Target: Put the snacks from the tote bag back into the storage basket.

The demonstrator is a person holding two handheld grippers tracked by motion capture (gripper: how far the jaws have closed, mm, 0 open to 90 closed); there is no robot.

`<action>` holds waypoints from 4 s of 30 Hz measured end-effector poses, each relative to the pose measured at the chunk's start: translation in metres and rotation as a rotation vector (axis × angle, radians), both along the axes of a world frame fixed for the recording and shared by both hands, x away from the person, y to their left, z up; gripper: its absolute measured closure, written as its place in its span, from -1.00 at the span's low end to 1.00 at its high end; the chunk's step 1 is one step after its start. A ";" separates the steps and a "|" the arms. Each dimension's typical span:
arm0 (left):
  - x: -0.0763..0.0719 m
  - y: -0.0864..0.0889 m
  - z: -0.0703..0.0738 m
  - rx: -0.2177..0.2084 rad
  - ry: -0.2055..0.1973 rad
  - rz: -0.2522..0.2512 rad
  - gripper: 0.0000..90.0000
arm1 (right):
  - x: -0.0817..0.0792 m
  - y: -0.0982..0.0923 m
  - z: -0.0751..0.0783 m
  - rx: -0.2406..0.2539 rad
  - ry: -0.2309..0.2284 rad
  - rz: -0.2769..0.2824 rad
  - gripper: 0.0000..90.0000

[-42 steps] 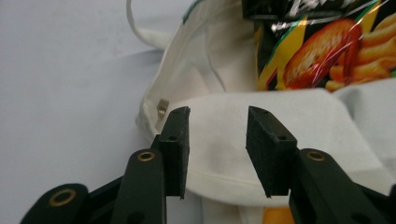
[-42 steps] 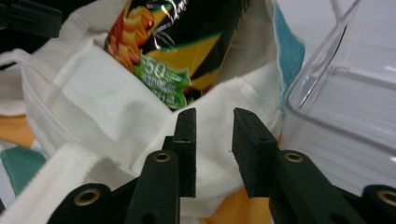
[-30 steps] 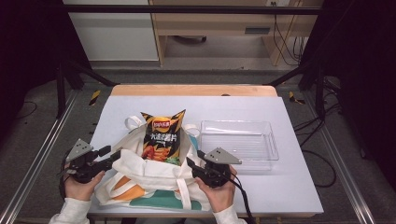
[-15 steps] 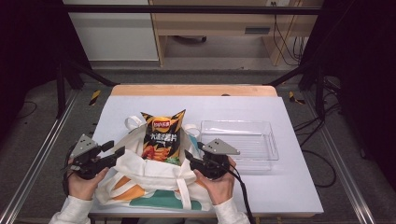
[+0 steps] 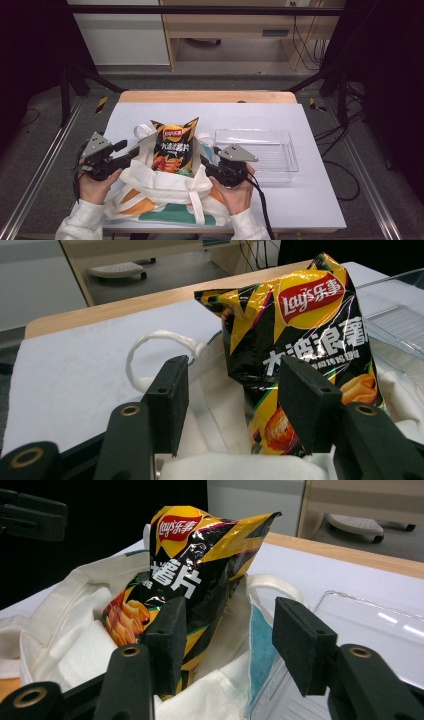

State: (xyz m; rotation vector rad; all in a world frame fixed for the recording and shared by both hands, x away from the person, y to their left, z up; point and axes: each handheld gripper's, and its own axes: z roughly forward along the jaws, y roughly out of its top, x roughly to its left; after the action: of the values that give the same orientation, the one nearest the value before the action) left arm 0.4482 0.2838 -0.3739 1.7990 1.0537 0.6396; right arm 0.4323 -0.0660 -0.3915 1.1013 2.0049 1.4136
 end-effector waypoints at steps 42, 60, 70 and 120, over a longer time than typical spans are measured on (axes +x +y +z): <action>0.053 -0.033 -0.028 0.060 0.126 -0.023 0.02 | 0.056 0.044 0.006 0.032 0.098 0.011 -0.12; 0.052 -0.035 -0.042 0.115 0.154 -0.035 0.12 | 0.080 0.067 -0.008 0.022 0.187 0.026 0.08; 0.048 -0.027 -0.032 0.027 0.122 -0.028 0.03 | 0.071 0.069 -0.005 0.025 0.196 0.097 0.93; 0.049 -0.026 -0.007 -0.140 0.131 -0.083 -0.39 | 0.025 0.063 -0.009 -0.014 0.074 0.212 1.00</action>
State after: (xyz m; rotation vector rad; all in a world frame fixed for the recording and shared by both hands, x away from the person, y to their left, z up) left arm 0.4975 0.2576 -0.3805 1.7702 1.0774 0.3926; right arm 0.4574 -0.0026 -0.4006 0.9716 2.2363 1.4778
